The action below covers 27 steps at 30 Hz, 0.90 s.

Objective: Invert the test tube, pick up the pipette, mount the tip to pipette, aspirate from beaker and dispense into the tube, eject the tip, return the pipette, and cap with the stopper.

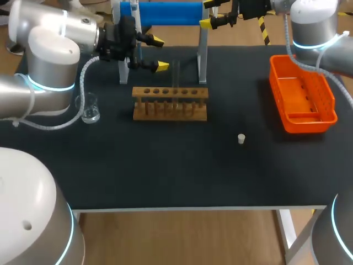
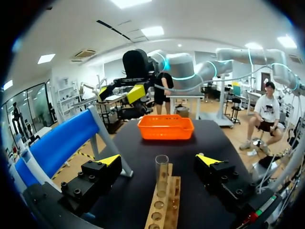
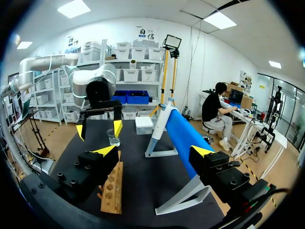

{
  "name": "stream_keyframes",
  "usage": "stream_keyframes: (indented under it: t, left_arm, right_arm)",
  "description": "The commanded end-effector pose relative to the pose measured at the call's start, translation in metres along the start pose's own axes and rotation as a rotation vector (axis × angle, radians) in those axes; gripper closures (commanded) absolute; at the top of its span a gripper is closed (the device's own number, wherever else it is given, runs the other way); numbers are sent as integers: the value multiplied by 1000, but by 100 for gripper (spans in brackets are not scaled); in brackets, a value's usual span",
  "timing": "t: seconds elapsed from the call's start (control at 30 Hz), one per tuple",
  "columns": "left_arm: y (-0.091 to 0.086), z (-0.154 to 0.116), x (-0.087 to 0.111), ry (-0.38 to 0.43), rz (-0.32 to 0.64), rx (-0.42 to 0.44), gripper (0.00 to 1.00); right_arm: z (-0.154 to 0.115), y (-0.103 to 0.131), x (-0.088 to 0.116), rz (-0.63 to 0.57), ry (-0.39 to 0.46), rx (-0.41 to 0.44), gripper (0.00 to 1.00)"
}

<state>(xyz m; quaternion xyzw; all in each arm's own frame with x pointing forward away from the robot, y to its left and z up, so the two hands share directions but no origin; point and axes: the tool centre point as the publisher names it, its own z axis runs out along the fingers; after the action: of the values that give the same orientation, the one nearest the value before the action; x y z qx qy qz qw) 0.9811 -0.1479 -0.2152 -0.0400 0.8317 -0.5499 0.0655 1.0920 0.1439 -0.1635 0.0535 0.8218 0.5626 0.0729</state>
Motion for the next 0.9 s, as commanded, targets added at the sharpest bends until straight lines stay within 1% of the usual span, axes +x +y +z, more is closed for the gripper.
stream_keyframes:
  t: [0.03,0.2,0.23,0.27,0.9]
  left_arm:
    - [6,11,-3,57,6,-19,0]
    - [15,22,2,57,12,-10,0]
    - [17,23,3,42,16,-29,0]
    - [17,23,3,37,15,-18,0]
    - [17,23,3,37,15,-18,0]
  right_arm:
    - [-1,0,-1,0,3,2,0]
    - [-1,0,-1,0,3,2,0]
    - [-1,0,-1,0,3,2,0]
    - [-1,0,-1,0,3,2,0]
    - [-1,0,-1,0,3,2,0]
